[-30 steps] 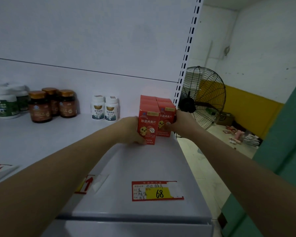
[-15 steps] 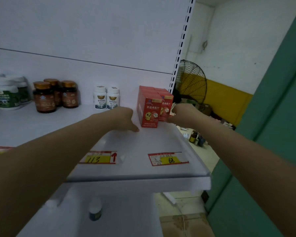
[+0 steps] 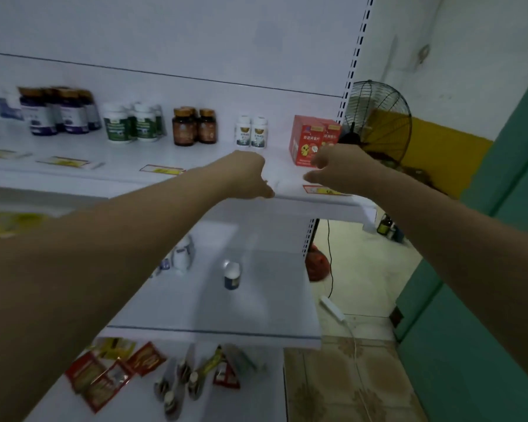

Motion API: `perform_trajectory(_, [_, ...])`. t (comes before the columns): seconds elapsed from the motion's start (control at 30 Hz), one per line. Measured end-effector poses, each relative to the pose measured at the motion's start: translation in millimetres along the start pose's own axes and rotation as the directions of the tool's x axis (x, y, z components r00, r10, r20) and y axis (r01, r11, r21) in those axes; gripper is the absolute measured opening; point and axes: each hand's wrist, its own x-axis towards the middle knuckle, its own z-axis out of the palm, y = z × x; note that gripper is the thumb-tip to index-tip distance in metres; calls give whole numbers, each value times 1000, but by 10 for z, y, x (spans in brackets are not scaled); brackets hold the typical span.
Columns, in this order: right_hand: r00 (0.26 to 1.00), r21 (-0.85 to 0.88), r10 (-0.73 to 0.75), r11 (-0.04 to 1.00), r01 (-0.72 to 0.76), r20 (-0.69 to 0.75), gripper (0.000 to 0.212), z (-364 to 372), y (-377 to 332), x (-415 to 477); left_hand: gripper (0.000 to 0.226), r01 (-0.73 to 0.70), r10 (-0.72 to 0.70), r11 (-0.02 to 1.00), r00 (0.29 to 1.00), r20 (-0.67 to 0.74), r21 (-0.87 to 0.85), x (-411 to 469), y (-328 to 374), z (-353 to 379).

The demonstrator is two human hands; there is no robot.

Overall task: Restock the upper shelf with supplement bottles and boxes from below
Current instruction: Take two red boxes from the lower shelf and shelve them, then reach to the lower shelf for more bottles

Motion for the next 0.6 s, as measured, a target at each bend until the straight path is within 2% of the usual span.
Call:
perform_trajectory(0.13, [999, 35, -6, 999, 4, 49, 45, 151, -262, -384, 53, -23, 23, 1000, 1000, -3, -2, -560, -65, 66])
perform_trajectory(0.3, [990, 129, -12, 992, -6, 138, 42, 405, -630, -582, 54, 51, -50, 999, 994, 100, -11, -1015, -449, 121])
perform_trajectory(0.6, [965, 228, -23, 973, -39, 263, 46, 1119, -1488, -344, 55, 250, -250, 968, 920, 303, 40, -1386, -1838, 450])
